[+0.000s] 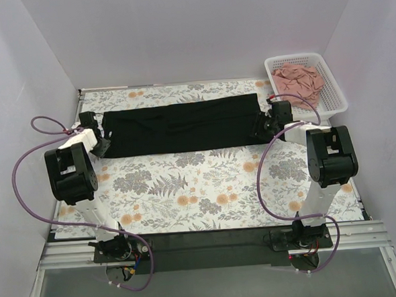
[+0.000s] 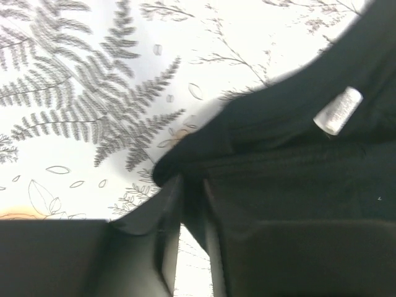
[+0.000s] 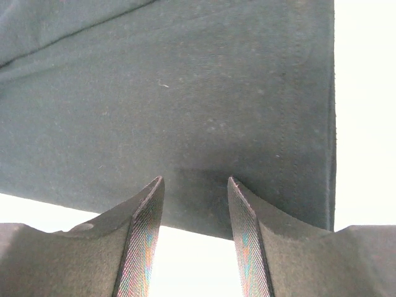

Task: Fold and stack the t-shirts
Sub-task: Fold the tshirt

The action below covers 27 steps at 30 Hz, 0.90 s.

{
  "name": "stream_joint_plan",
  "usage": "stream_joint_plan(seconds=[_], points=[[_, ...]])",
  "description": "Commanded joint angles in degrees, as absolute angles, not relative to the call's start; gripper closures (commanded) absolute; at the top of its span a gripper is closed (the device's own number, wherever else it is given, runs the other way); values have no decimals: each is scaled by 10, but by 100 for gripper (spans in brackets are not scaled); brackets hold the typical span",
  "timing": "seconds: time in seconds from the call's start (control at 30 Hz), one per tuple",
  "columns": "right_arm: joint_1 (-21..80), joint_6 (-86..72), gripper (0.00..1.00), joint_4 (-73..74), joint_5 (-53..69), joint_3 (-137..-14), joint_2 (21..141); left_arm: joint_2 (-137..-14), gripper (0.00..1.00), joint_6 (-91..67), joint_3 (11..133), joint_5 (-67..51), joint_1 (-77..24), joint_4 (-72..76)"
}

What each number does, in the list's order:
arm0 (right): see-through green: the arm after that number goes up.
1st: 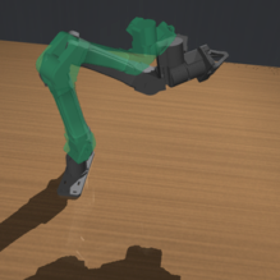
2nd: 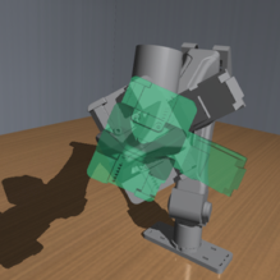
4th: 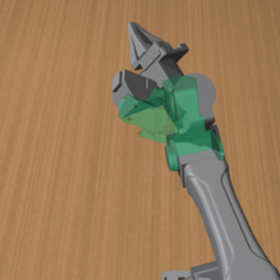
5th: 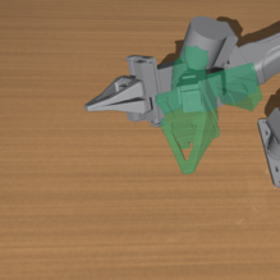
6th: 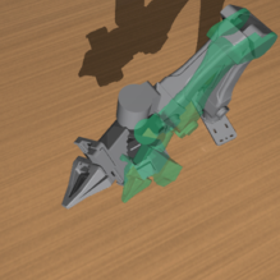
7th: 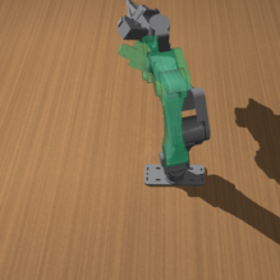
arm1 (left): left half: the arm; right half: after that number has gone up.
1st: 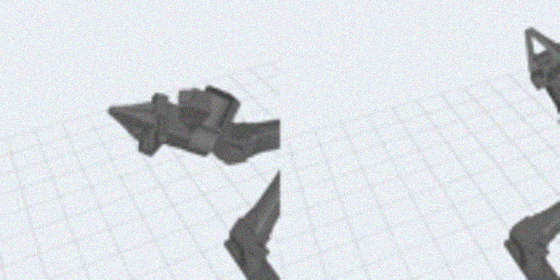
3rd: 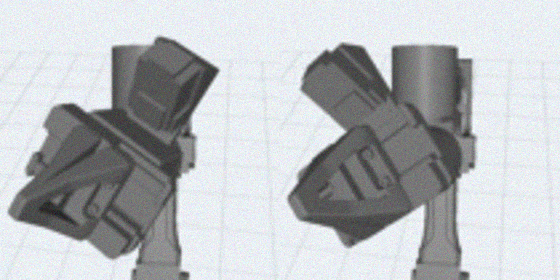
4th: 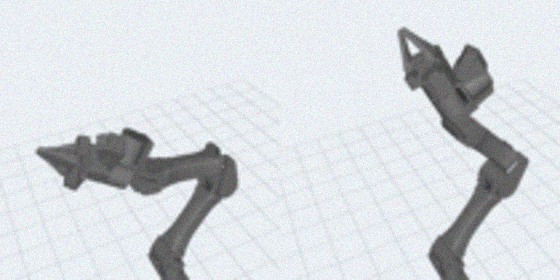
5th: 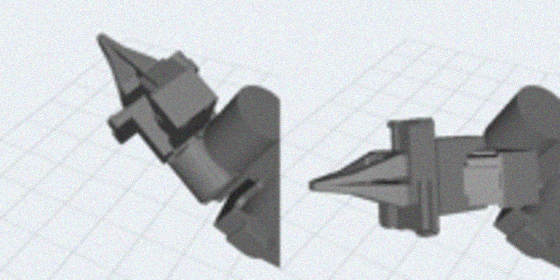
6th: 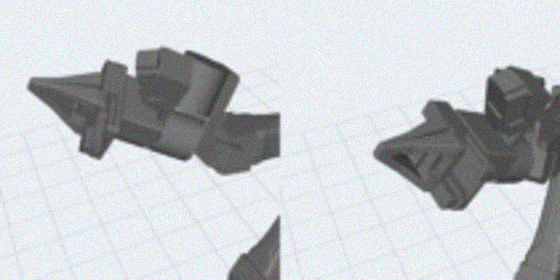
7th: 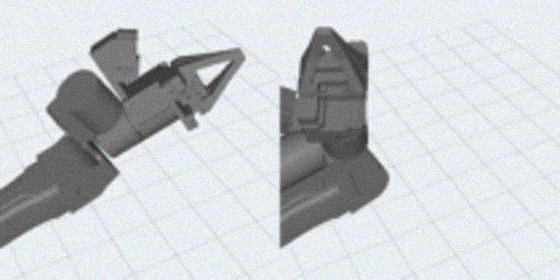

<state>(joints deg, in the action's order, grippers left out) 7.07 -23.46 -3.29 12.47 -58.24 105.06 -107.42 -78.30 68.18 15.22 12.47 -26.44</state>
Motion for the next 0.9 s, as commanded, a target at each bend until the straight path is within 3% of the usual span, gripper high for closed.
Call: stream_joint_plan(seconds=[0.0,0.27,0.4,0.57,0.7,0.77,0.87], points=[[47,-243,47,14,83,-543,1049,-1082,86,-792,648,180,157,-315],[39,-237,46,68,77,-462,985,-1050,88,-808,602,205,167,-339],[40,-216,44,94,61,-390,927,-998,83,-823,574,214,171,-345],[39,-200,43,119,44,-321,823,-895,63,-838,534,208,171,-327],[54,-165,41,134,43,-335,738,-836,49,-830,529,199,171,-322],[94,-156,39,143,26,-355,711,-807,35,-824,536,189,170,-319],[162,-128,38,150,-13,-409,717,-782,26,-806,553,172,147,-321]])
